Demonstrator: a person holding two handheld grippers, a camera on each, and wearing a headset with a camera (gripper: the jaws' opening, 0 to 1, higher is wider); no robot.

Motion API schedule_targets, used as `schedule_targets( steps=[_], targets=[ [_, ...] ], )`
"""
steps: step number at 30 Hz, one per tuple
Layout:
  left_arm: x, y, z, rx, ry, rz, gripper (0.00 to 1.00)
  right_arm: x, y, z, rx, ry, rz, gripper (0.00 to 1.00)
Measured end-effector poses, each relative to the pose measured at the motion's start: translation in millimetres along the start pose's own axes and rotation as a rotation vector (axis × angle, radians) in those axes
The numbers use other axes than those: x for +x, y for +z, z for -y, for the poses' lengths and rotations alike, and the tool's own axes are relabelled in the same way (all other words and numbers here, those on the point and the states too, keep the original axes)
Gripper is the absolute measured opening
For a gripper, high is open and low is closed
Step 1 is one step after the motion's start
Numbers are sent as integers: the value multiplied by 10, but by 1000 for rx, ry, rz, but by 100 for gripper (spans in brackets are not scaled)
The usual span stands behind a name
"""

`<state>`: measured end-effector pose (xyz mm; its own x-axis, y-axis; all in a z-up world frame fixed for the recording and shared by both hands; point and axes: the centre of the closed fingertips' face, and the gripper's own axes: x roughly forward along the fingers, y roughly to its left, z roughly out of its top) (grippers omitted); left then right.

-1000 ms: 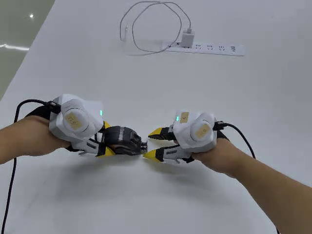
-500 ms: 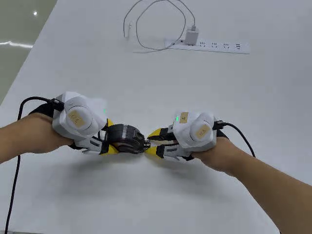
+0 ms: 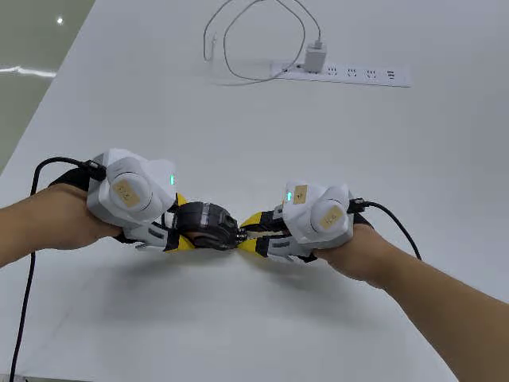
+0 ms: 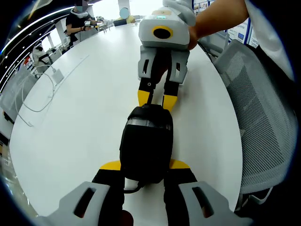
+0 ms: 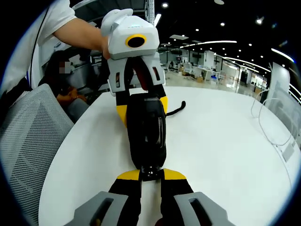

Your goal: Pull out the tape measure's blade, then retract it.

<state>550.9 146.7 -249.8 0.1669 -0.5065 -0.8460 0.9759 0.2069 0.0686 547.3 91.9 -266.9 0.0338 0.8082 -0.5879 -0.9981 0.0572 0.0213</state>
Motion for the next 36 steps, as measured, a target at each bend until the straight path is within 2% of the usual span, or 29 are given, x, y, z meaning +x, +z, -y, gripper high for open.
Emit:
schedule_targets(
  steps=[13, 22, 36],
  targets=[
    [-7, -9, 0, 13, -7, -6, 26, -6, 9, -13, 28, -30, 6, 9],
    [-9, -13, 5, 10, -7, -12, 26, -17, -1, -18, 9, -20, -5, 9],
    [-5, -6, 4, 12, -9, -12, 26, -46, -26, -21, 22, -15, -1, 8]
  ],
)
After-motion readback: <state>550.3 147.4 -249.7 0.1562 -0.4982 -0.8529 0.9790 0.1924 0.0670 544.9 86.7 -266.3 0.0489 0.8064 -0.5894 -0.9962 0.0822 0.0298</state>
